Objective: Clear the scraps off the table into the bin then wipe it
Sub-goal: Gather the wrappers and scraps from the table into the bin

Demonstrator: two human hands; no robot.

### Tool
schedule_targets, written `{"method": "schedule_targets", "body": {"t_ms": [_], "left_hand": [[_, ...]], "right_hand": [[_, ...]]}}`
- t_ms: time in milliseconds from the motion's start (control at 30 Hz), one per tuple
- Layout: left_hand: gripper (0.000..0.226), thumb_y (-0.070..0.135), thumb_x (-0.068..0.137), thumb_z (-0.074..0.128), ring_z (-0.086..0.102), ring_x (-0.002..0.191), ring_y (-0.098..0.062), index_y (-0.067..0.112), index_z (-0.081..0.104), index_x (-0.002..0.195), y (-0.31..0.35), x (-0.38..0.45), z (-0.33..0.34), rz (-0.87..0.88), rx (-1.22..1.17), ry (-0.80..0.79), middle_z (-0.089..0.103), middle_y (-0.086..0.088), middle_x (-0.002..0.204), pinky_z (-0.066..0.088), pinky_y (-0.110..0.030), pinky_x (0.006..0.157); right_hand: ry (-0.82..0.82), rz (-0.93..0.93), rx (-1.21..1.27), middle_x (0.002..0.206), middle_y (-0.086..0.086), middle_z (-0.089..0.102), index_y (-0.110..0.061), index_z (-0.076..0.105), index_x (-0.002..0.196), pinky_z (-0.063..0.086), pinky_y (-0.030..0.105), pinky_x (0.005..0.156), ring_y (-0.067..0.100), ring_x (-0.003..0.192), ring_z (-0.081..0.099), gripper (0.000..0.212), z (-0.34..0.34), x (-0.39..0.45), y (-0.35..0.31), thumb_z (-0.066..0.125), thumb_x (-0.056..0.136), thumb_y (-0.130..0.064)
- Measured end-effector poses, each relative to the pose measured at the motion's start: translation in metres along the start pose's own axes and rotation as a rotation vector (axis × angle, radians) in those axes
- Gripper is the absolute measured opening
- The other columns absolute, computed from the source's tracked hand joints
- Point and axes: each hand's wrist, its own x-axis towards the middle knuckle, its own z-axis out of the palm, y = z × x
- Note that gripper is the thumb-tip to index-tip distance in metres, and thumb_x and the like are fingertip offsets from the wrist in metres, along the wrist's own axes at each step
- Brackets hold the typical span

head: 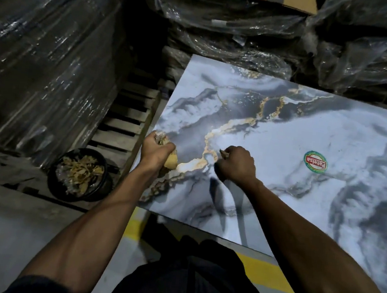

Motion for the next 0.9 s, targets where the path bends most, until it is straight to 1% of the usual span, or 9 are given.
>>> {"method": "schedule_targets", "body": {"t_ms": [67,133,267,367,433,567,667,767,900], "left_hand": [[0.024,-0.003,0.076,0.066,0.059,0.074,-0.020,0.010,0.062,0.096,0.005,0.003,-0.003,-0.010,-0.029,0.047,0.063,-0.005,0.085,0.049,-0.025,0.066],[0.020,-0.005,0.078,0.066,0.057,0.066,-0.012,0.012,0.061,0.088,0.012,0.006,-0.005,-0.029,-0.083,0.099,0.061,0.000,0.077,0.047,-0.015,0.055],[0.024,-0.003,0.074,0.067,0.056,0.061,-0.019,0.017,0.054,0.076,0.019,0.017,-0.019,-0.096,-0.175,0.205,0.056,-0.001,0.068,0.046,-0.023,0.054],[0.022,-0.003,0.077,0.065,0.053,0.051,-0.011,0.015,0.053,0.075,0.017,0.023,-0.042,-0.099,-0.182,0.303,0.053,-0.001,0.066,0.040,-0.014,0.042],[0.014,0.000,0.079,0.065,0.057,0.055,-0.014,0.007,0.059,0.090,0.012,0.025,-0.064,-0.134,-0.223,0.376,0.058,-0.005,0.072,0.042,-0.015,0.042],[0.041,0.007,0.084,0.066,0.060,0.059,-0.018,0.000,0.054,0.123,-0.004,0.033,-0.116,-0.258,-0.394,0.501,0.061,-0.013,0.087,0.045,-0.018,0.041],[0.036,0.011,0.087,0.066,0.065,0.056,-0.018,0.005,0.052,0.119,-0.020,0.041,-0.159,-0.361,-0.560,0.565,0.064,-0.012,0.083,0.053,-0.027,0.046],[0.048,0.016,0.085,0.071,0.071,0.081,-0.030,0.007,0.052,0.128,-0.047,0.056,-0.204,-0.446,-0.699,0.602,0.069,-0.018,0.103,0.060,-0.044,0.062],[0.031,0.013,0.089,0.066,0.070,0.078,-0.029,0.001,0.061,0.117,-0.089,0.090,-0.259,-0.545,-0.782,0.649,0.069,-0.018,0.103,0.059,-0.038,0.053]], "right_hand": [[-0.056,0.056,0.359,0.058,0.005,0.051,-0.010,0.053,0.063,0.035,0.022,0.050,0.019,0.051,0.049,0.018,0.001,0.001,-0.022,0.064,0.077,-0.014],[-0.193,0.132,0.842,0.056,0.012,0.042,-0.007,0.049,0.064,0.031,0.019,0.041,0.022,0.043,0.038,0.022,0.003,0.003,-0.040,0.060,0.082,-0.010],[-0.478,0.154,1.354,0.059,0.002,0.018,-0.019,0.033,0.061,0.011,0.031,0.052,0.016,0.051,0.014,0.033,0.023,0.025,-0.062,0.055,0.079,-0.002],[-0.530,0.213,1.398,0.058,0.002,0.022,-0.018,0.040,0.057,0.014,0.025,0.049,0.014,0.045,0.020,0.034,0.043,0.041,-0.081,0.051,0.084,0.000],[-0.600,0.238,1.377,0.054,0.003,0.027,-0.015,0.042,0.056,0.023,0.017,0.039,0.014,0.038,0.026,0.037,0.055,0.045,-0.101,0.050,0.090,-0.004],[-0.744,0.281,1.303,0.048,0.004,0.036,-0.011,0.043,0.068,0.027,0.014,0.031,0.014,0.030,0.034,0.026,0.074,0.049,-0.158,0.049,0.094,-0.009],[-0.799,0.292,1.253,0.047,0.005,0.043,-0.007,0.047,0.073,0.030,0.015,0.031,0.014,0.029,0.041,0.020,0.094,0.046,-0.209,0.051,0.093,-0.008],[-0.877,0.307,1.249,0.047,0.004,0.046,-0.007,0.051,0.073,0.034,0.016,0.032,0.014,0.034,0.045,0.019,0.124,0.042,-0.259,0.052,0.092,-0.007],[-0.924,0.335,1.176,0.055,0.002,0.048,-0.012,0.053,0.072,0.036,0.017,0.035,0.011,0.038,0.047,0.018,0.180,0.044,-0.318,0.054,0.090,-0.009]]}}
